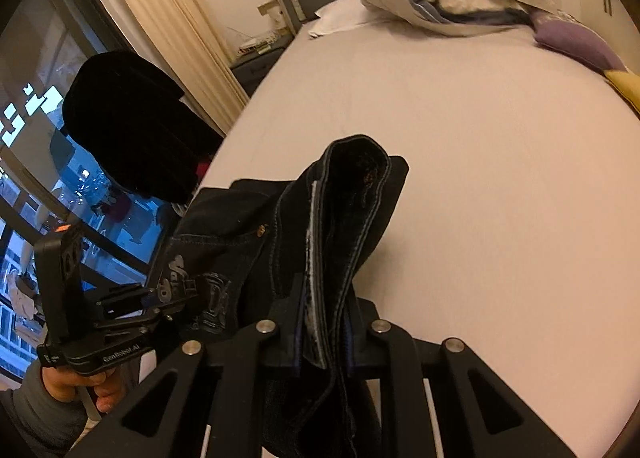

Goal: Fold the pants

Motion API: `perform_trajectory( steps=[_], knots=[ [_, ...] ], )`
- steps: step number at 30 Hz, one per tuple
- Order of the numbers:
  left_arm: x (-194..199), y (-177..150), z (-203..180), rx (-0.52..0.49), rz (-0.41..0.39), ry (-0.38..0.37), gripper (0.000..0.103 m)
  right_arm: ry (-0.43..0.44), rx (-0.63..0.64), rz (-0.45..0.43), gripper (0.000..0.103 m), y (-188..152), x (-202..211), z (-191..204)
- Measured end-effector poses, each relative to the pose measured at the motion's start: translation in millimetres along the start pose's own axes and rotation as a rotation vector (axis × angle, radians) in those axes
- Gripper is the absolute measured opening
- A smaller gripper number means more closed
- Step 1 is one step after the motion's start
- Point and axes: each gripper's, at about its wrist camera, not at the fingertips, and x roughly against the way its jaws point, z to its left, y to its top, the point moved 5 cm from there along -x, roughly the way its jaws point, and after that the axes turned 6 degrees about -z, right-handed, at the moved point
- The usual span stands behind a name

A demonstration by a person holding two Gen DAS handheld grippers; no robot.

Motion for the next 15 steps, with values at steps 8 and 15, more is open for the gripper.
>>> perform_trajectory(
  steps=[8,15],
  knots=[
    [-47,59,70,-0.02,0.035,0.079,0.018,0.054,-0.112,0.04,0.017,45,-99,-9],
    [-119,54,92,0.0,0.089,0.06,0.025,0.105,-0.328,0.142,0.023,15,-168,-65]
  ],
)
